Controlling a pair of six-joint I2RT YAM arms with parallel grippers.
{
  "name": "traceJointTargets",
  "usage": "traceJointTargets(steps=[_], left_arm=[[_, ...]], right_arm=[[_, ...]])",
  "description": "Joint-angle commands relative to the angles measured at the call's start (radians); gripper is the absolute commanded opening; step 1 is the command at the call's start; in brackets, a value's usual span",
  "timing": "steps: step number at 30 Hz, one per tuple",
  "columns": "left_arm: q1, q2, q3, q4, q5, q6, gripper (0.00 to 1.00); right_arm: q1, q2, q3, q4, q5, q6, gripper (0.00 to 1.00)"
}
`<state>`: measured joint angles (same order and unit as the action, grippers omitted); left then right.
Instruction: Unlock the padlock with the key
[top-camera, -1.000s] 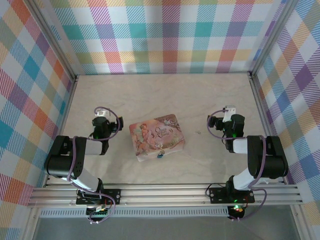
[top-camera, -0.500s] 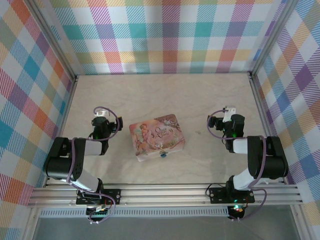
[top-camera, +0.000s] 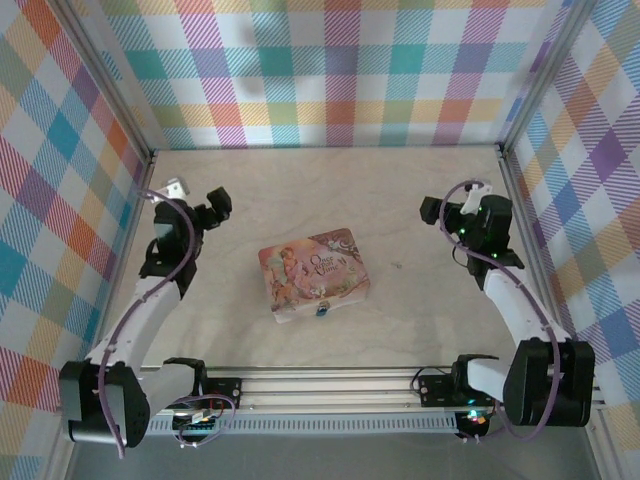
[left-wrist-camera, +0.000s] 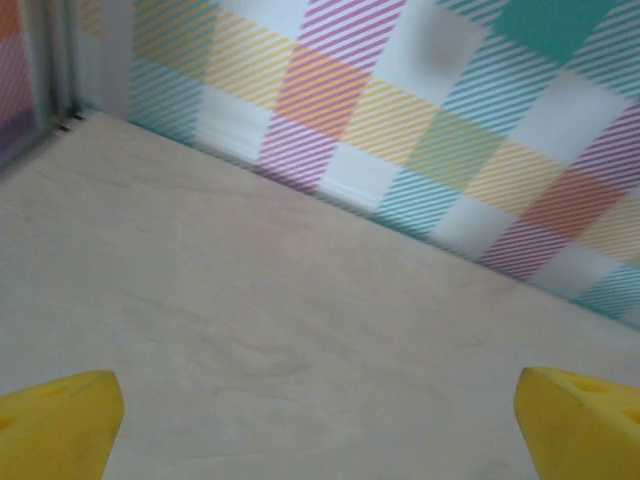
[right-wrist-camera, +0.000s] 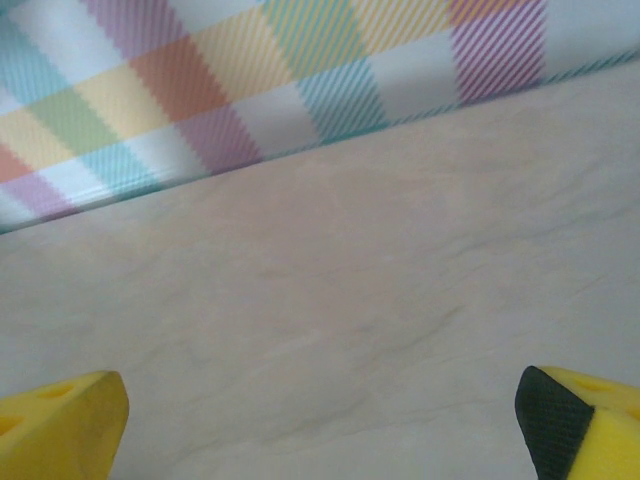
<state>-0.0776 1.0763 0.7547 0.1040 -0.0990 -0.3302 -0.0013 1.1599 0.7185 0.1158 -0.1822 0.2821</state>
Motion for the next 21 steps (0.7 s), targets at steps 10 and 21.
traceJointTargets(steps=[10, 21], left_arm=[[-0.154, -0.108, -0.043, -0.515, 0.348, -0.345, 1.0], [-0.254, 0.066, -0.108, -0.348, 0.469, -0.426, 1.0]], right_arm=[[0.341, 0.111, 0.052, -0.372, -0.292, 0.163, 1.0], [0.435, 0.27, 0.099, -0.343, -0.352, 0.185, 1.0]])
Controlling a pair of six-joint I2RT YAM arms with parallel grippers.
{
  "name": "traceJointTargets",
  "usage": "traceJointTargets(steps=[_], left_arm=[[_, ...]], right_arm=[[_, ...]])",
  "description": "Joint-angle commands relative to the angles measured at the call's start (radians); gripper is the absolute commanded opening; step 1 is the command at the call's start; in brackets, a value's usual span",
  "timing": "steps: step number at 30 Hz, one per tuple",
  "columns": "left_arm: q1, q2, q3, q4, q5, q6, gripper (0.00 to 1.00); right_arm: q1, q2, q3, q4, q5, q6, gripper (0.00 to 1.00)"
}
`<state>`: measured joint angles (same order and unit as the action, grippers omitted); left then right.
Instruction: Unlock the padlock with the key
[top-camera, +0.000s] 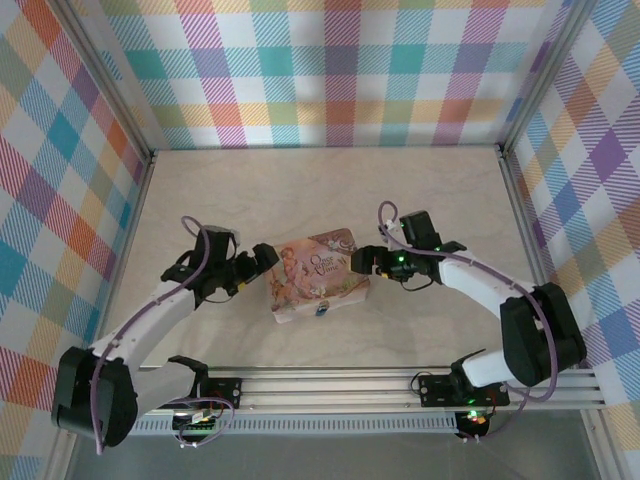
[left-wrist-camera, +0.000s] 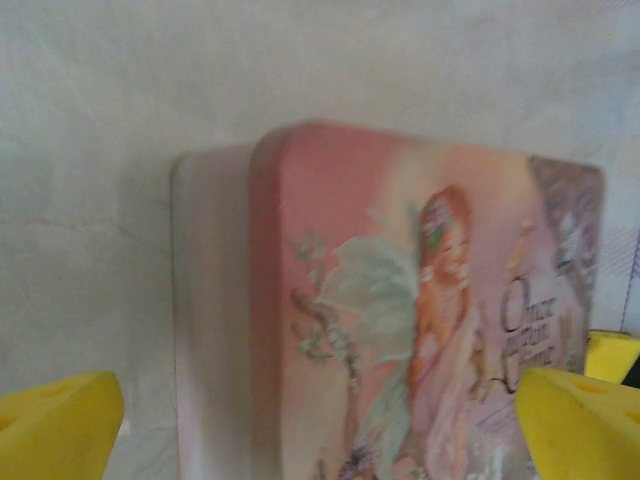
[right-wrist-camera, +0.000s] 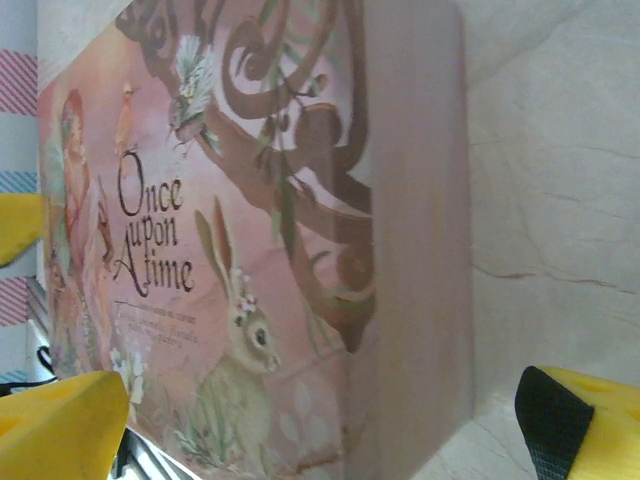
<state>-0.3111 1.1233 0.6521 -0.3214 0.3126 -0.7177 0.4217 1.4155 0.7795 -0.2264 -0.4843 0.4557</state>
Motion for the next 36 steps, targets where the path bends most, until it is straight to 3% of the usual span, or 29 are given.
traceJointTargets(steps=[1, 6, 15, 36], left_arm=[[-0.027, 0.033, -0.002, 0.09, 0.067, -0.039, 1.0], [-0.04, 0.109, 0.019, 0.156, 0.133, -0.051, 1.0], [-0.049, 0.24, 0.094, 0.252, 0.14, -0.053, 1.0], [-0.045, 0.752, 0.604, 0.189, 0.046, 0.099, 1.0]], right_arm=[[0.017, 0.023, 0.041, 0.008, -0.063, 0.019, 1.0], [0.031, 0.067, 0.078, 0.023, -0.096, 0.044, 1.0], [0.032, 0.114, 0.122, 0.029, -0.1, 0.067, 0.97], [0.017, 0.304, 0.329, 0.063, 0.033, 0.066, 0.96]])
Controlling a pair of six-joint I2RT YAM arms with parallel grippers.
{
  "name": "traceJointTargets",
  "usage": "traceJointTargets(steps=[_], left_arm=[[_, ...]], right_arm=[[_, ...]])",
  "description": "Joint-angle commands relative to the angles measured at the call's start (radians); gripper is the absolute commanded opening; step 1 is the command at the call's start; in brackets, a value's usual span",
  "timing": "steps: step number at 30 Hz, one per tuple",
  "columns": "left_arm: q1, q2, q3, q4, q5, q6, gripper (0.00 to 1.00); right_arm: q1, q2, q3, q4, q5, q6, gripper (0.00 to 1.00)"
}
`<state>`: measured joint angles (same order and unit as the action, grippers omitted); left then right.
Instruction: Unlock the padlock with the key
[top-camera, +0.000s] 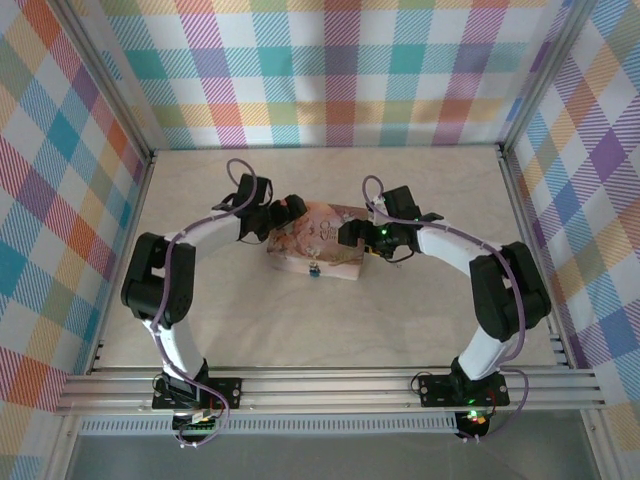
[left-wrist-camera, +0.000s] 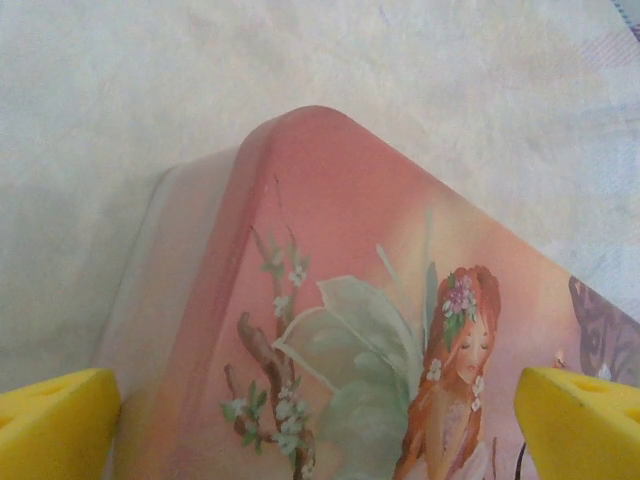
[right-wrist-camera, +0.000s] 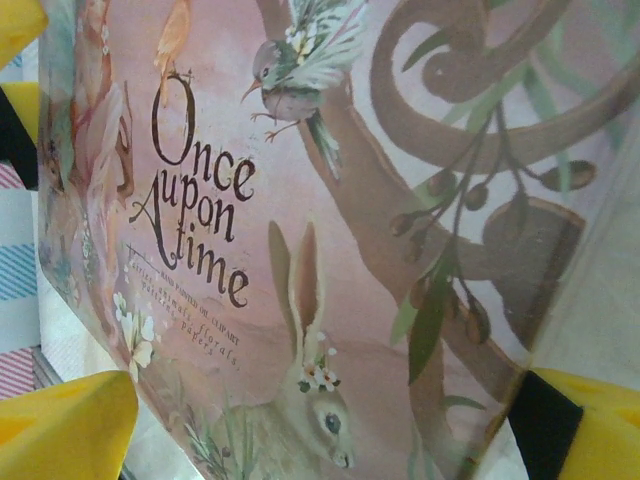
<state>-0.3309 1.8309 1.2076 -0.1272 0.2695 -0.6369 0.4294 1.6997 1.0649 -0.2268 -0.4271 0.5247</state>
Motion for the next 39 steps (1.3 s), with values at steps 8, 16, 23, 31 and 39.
traceJointTargets(steps=[8, 16, 23, 31, 39], left_arm=[[0.009, 0.119, 0.192, -0.072, 0.055, 0.063, 1.0], [0.043, 0.054, 0.258, -0.137, 0.0, 0.133, 1.0], [0.02, -0.144, 0.111, -0.057, 0.021, 0.164, 1.0], [-0.028, -0.394, -0.106, -0.038, -0.019, 0.134, 1.0], [-0.034, -0.556, -0.243, -0.051, -0.043, 0.089, 1.0]], right_arm=[[-0.049, -0.05, 0.013, -0.008, 0.091, -0.051, 1.0], [-0.145, -0.237, -0.099, -0.183, 0.241, -0.135, 0.99], [-0.166, -0.263, -0.122, -0.285, 0.313, -0.194, 0.89], [-0.166, -0.173, -0.093, -0.324, 0.334, -0.217, 0.76], [-0.166, -0.092, -0.063, -0.336, 0.337, -0.236, 0.66]])
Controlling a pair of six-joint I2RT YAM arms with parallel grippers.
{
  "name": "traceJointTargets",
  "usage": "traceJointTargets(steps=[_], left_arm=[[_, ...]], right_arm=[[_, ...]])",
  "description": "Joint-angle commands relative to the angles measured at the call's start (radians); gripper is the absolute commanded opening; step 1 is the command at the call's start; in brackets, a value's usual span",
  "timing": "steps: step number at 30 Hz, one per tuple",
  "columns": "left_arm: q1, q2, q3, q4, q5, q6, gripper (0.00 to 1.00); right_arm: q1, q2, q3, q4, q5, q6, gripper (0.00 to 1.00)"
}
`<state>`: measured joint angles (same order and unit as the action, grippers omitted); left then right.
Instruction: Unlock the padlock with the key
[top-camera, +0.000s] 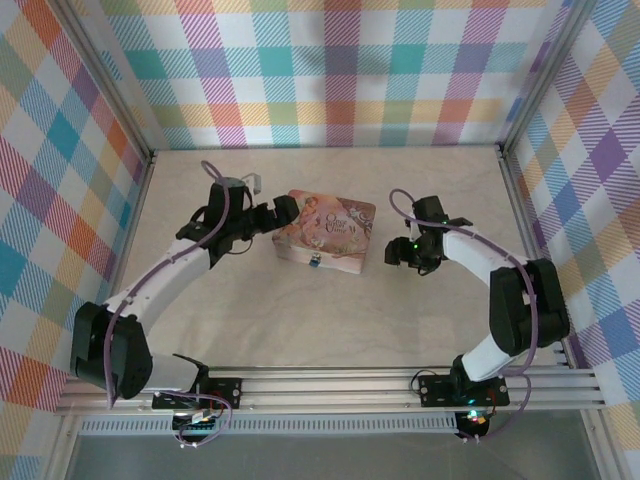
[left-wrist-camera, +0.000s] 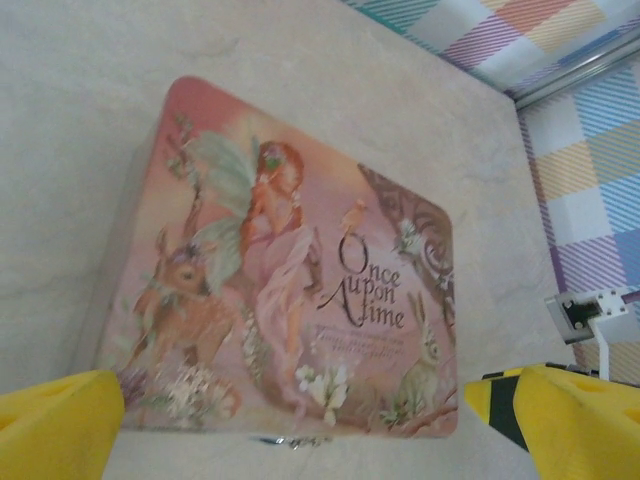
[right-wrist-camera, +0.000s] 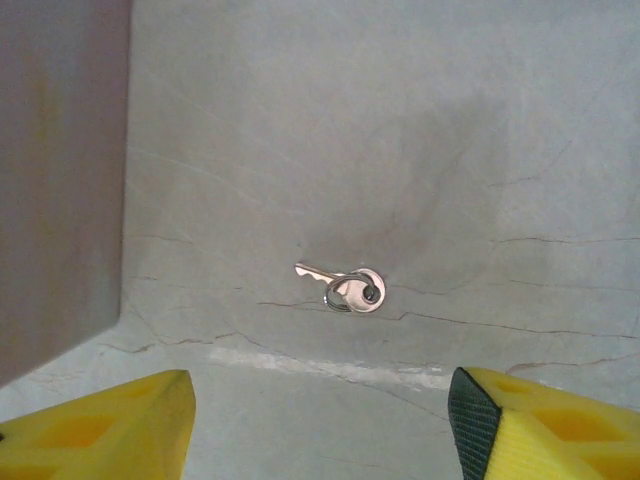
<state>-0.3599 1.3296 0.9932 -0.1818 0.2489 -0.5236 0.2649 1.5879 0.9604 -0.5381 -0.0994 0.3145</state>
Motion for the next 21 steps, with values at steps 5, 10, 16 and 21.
traceJointTargets(steps=[5, 10, 16, 21], left_arm=[[-0.005, -0.092, -0.057, -0.025, -0.031, -0.025, 1.0], [-0.005, -0.106, -0.063, -0.032, -0.043, -0.024, 1.0], [-0.005, -0.091, -0.048, -0.033, -0.034, -0.025, 1.0], [-0.005, -0.087, -0.047, -0.033, -0.031, -0.025, 1.0]], right_arm=[[-0.001, 0.075, 0.072, -0.041, 0.014, -0.042, 0.61], [-0.001, 0.113, 0.093, -0.052, 0.048, -0.049, 0.5], [-0.001, 0.151, 0.111, -0.049, 0.053, -0.048, 0.38], [-0.001, 0.169, 0.115, -0.042, 0.049, -0.045, 0.33]])
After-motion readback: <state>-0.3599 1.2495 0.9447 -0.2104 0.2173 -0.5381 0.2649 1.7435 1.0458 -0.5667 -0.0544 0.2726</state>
